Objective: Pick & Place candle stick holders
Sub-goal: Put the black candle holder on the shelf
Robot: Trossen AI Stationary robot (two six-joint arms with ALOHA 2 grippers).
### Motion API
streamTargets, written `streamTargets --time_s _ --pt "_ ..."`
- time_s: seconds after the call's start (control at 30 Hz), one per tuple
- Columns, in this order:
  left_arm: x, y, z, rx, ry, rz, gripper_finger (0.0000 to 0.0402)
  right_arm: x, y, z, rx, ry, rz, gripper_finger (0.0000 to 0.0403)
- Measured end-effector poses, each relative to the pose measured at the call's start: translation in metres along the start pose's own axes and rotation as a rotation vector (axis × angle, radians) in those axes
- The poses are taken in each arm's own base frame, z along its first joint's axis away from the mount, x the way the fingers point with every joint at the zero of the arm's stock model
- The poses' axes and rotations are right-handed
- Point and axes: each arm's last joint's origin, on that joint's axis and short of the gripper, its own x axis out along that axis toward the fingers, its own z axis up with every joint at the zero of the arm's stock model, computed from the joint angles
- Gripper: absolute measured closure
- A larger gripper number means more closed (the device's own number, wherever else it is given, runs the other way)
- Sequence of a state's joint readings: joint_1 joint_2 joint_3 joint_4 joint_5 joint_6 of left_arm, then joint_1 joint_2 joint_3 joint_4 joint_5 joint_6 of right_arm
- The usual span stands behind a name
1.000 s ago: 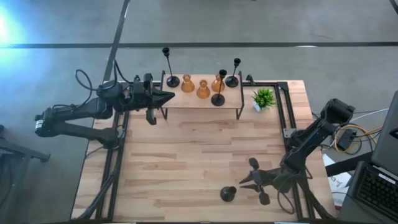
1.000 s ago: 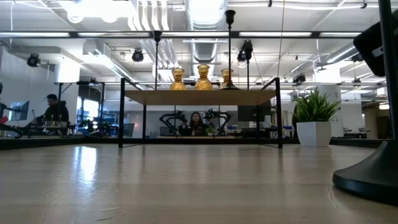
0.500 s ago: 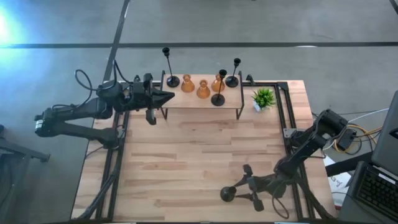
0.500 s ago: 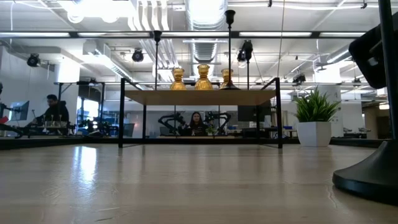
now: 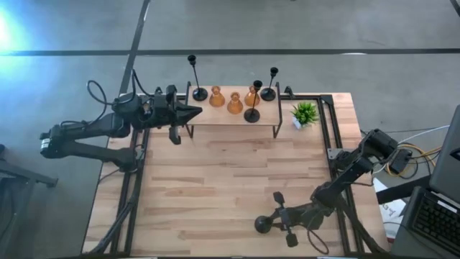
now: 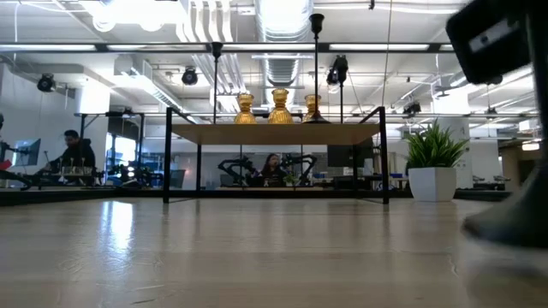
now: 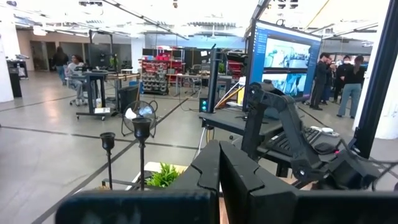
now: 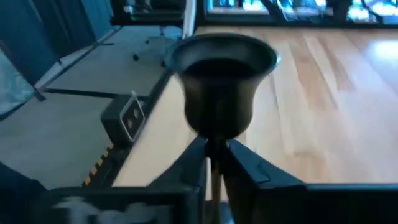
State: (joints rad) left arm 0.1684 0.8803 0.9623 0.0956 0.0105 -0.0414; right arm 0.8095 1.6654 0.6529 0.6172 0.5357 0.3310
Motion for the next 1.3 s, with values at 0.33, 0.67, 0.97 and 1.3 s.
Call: streamTargets --time_s 0.33,0.67,0.97,1.3 --pt "0.004 0.000 -0.007 -0.027 0.049 0.001 0.0394 -0.029 -0.041 0.097 0.124 -0.045 0.093 0.0391" --pt "0.006 0.000 -0.010 -0.077 0.066 -0.013 0.0394 -0.067 -0.097 0.185 0.069 -0.062 0.005 0.0392" --pt "0.010 -0.001 -0.013 -0.079 0.089 -0.048 0.0394 -0.071 -0.145 0.236 0.094 -0.126 -0.072 0.0392" --pt "0.040 -0.005 -0.044 -0.176 0.224 -0.140 0.0312 -0.051 -0.178 0.260 0.084 -0.139 -0.067 0.0392"
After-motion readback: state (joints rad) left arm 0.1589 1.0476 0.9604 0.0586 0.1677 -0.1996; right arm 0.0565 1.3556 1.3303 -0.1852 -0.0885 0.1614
